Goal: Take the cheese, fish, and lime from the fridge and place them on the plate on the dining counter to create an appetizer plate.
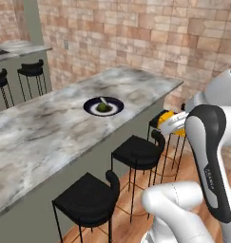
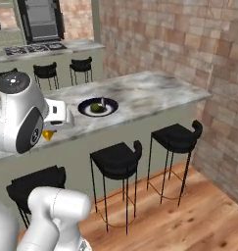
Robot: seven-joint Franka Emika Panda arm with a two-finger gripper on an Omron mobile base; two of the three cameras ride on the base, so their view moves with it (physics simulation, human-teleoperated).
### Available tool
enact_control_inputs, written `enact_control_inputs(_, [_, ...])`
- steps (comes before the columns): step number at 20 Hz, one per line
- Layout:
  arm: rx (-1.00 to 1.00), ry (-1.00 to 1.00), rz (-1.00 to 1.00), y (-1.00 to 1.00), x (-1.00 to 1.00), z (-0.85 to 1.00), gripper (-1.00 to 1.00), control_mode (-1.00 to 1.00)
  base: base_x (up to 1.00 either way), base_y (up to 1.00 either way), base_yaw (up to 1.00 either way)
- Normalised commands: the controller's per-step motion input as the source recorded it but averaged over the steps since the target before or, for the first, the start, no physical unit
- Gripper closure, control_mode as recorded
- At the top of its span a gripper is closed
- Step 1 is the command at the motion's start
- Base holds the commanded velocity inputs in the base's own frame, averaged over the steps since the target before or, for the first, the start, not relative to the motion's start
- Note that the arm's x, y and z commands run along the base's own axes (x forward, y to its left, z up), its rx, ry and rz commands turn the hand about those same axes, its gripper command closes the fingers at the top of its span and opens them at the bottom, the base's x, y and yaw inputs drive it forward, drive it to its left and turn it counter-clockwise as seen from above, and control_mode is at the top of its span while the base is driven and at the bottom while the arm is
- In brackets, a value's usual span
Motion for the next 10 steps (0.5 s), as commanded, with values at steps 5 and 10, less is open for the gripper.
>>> enact_control_inputs(5, [0.00, 0.00, 0.00, 0.00, 0.00, 0.00, 1.00, 1.00, 1.00, -0.99, 0.27])
enact_control_inputs(10, [0.00, 0.00, 0.00, 0.00, 0.00, 0.00, 1.00, 1.00, 1.00, -1.00, 0.24])
